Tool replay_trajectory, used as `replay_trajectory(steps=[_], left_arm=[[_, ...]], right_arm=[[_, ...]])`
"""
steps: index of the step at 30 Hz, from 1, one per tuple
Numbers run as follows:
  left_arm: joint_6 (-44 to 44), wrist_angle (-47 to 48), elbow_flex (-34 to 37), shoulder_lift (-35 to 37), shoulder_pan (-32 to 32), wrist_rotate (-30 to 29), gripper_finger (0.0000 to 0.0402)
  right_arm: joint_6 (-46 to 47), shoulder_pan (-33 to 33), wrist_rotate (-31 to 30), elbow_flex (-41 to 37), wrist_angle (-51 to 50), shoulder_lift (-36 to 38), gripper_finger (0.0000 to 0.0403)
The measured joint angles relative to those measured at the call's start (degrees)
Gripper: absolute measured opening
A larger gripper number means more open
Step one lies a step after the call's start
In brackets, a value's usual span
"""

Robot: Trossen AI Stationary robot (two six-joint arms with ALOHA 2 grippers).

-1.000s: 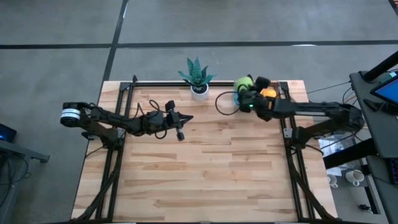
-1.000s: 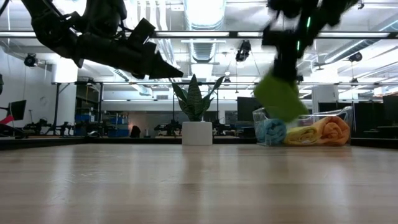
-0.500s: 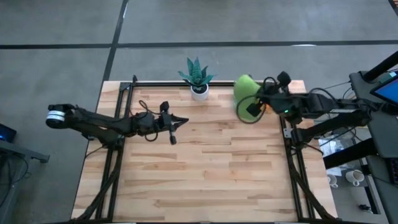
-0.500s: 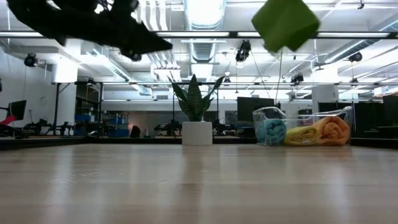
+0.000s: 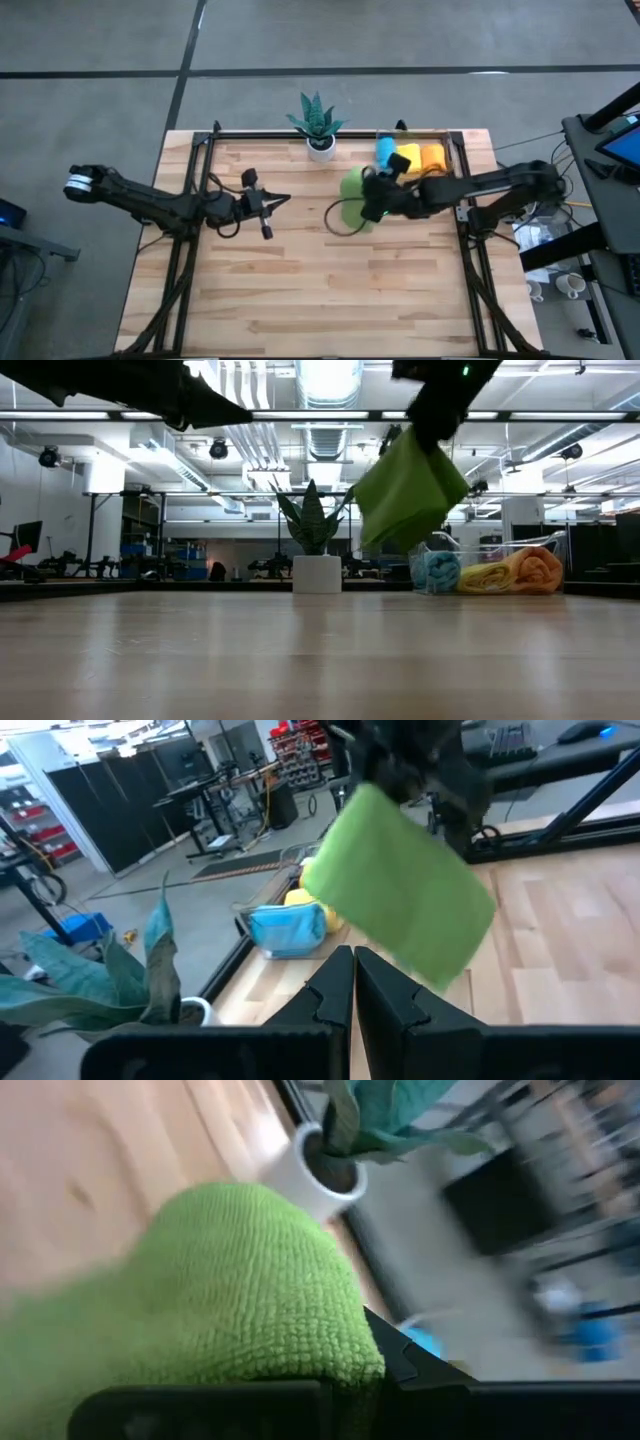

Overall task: Roll microfiber towels into tight, uniform cylinder then place into a basket
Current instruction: Roll the green microfiber cloth

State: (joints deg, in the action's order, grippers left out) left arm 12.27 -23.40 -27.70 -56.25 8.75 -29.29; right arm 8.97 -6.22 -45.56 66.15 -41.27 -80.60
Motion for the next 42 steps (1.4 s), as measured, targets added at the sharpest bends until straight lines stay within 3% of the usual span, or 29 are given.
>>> replay_trajectory(steps=[6, 11, 23, 31, 38, 42], left_arm=[[0.41, -0.03, 0.07, -1.14, -0.02, -0.11, 0.0000], [0.42, -0.07, 0.07, -1.12, -0.02, -0.14, 0.0000], [0.40, -0.09, 0.07, -1.12, -0.02, -0.15, 0.0000], [0.27, -0.09, 0.07, -1.12, -0.02, -0.14, 0.0000], [-2.75, 1.39, 0.23, -2.73, -0.25, 1.26, 0.0000], [-6.74, 2.76, 0.36, -12.32, -2.93, 4.14, 0.0000]], right_arm=[[-10.31, -1.36, -13.14, 3.15, -5.07, -8.84, 0.0009], [-13.52, -3.44, -20.33, 10.89, -17.22, -14.83, 0.0009], [-18.04, -7.59, -26.46, 27.63, -40.06, -37.67, 0.0008], [-19.69, -7.54, -26.55, 38.58, -43.16, -50.71, 0.0008], [-9.38, -7.65, -27.06, 45.00, -48.68, -48.26, 0.0008], [-8.00, -8.03, -27.21, 45.09, -48.73, -42.39, 0.0008]])
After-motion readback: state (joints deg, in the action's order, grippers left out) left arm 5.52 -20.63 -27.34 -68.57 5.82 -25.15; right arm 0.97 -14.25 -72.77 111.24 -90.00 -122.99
